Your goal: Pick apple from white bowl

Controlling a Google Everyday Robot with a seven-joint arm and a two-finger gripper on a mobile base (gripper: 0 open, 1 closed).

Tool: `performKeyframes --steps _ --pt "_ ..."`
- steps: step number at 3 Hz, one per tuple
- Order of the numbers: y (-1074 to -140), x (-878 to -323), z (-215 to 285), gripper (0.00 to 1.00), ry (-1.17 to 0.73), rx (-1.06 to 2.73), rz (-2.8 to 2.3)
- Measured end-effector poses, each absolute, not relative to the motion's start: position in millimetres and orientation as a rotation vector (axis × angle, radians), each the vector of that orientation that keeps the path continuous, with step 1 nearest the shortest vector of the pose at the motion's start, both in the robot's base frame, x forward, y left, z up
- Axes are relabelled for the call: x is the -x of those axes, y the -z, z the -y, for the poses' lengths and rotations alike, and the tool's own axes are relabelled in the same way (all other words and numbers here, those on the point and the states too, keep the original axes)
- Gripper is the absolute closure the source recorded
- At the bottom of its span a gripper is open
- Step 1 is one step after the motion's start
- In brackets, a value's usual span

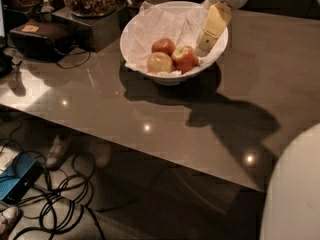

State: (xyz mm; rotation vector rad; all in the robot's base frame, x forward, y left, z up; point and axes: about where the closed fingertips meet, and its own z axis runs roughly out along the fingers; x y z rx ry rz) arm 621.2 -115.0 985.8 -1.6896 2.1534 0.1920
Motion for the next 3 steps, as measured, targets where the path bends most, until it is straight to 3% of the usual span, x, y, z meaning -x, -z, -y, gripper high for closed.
performKeyframes --steps 1,3 --pt "-987 -637 107 0.00 -0.186 1.677 -2.158" --pt "-980 -659 102 0.10 -0.181 1.651 -2.180"
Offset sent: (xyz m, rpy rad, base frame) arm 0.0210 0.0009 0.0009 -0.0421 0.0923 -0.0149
